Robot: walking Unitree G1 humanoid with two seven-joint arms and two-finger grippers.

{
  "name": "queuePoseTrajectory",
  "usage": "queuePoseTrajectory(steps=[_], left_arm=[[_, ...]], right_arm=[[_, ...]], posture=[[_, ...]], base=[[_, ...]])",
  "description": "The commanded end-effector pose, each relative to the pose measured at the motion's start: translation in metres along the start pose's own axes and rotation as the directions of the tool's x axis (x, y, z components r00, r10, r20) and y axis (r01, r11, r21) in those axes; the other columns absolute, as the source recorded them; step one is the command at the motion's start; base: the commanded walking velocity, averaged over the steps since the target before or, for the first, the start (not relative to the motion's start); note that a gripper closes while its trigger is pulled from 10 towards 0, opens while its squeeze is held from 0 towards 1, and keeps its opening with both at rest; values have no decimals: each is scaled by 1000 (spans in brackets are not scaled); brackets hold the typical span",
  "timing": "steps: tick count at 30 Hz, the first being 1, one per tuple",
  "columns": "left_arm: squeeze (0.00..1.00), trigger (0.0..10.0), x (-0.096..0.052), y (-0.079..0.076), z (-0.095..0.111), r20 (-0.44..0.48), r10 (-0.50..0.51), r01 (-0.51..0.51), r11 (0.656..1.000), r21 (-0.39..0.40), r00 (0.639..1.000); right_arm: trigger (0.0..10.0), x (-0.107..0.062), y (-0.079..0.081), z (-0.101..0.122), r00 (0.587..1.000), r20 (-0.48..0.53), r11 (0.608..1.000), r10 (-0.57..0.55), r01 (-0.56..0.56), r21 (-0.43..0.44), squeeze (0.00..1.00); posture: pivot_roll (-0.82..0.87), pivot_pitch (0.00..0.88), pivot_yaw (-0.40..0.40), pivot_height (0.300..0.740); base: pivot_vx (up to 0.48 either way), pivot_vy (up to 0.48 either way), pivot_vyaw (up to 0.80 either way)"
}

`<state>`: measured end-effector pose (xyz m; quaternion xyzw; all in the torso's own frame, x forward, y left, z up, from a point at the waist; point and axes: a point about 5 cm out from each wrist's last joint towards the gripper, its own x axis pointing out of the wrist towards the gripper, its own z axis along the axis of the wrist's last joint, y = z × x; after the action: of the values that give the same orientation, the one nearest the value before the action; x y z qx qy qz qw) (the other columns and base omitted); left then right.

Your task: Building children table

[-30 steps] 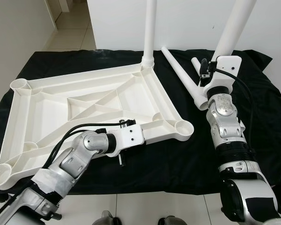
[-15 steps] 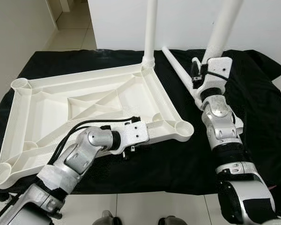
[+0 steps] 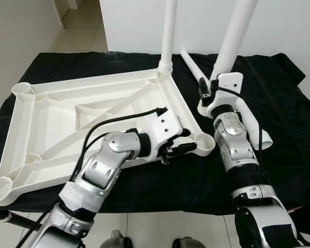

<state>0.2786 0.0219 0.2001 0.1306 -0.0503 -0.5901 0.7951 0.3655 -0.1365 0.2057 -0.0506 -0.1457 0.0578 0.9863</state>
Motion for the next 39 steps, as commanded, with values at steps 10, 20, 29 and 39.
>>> queuePoseTrajectory(steps=[10, 20, 29, 39], left_arm=[[0, 10000, -4, 14, -7, 2, 351, -348, 930, -121, 937], [0, 10000, -14, 8, -21, -23, 384, -384, 916, -112, 923], [0, 10000, -26, 3, -24, 1, 292, -290, 951, -106, 957], [0, 10000, -30, -13, -17, 26, 151, -150, 987, -55, 988]], right_arm=[[10000, -20, 17, -2, 996, 7, 996, 84, -84, 11, 0], [10000, -35, 12, -4, 997, 2, 997, 75, -75, 5, 0], [10000, -41, 9, -2, 998, 1, 998, 70, -70, 3, 0], [10000, -53, 13, -7, 995, -5, 995, 95, -95, 16, 0]], posture=[[-87, 62, 14, 740], [-90, 50, 19, 740], [-90, 64, 20, 740], [-90, 66, 19, 740]], base=[[0, 0, 0], [0, 0, 0], [0, 0, 0], [0, 0, 0]])
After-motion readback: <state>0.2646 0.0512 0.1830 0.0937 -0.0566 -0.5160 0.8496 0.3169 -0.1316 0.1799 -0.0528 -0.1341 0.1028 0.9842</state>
